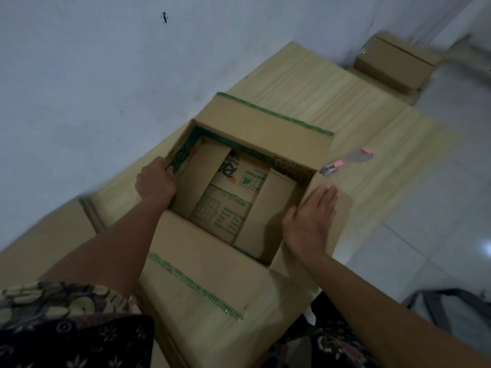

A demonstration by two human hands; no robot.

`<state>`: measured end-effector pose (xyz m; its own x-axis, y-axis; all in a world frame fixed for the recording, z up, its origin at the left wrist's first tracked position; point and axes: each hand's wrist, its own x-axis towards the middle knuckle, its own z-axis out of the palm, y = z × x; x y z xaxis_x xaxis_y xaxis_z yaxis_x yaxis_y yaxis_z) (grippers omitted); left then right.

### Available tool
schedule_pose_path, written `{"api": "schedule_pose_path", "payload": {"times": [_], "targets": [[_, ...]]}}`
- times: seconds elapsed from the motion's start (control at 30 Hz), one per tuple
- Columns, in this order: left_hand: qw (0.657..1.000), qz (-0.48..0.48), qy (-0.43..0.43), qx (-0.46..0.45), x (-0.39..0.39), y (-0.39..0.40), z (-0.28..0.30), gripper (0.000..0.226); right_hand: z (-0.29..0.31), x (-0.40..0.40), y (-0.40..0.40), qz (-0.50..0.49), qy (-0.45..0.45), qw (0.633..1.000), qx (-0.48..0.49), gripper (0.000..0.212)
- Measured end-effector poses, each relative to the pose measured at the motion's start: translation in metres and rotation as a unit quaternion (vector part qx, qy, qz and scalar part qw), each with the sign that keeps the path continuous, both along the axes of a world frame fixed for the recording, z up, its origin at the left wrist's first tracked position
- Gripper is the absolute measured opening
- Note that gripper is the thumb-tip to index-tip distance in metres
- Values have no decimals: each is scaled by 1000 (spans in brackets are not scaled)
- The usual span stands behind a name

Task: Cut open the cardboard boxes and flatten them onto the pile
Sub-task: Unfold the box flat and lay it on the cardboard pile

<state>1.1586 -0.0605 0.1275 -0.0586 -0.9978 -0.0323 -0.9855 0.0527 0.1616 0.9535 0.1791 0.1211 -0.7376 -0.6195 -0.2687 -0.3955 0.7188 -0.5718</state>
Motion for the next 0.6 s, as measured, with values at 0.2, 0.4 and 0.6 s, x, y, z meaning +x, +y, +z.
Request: {"api": "schedule_pose_path", "payload": {"times": [0.2,0.4,0.6], "targets": [[998,42,38,-25,15,36,13,20,16,-13,-15,-54,-111,992,-11,85],[992,75,82,-58,42,66,15,20,36,-24,-12,-58,-110,989,-79,68],[961,48,237,-133,52,53,52,18,71,-56,-21,24,93,990,-103,79]]}}
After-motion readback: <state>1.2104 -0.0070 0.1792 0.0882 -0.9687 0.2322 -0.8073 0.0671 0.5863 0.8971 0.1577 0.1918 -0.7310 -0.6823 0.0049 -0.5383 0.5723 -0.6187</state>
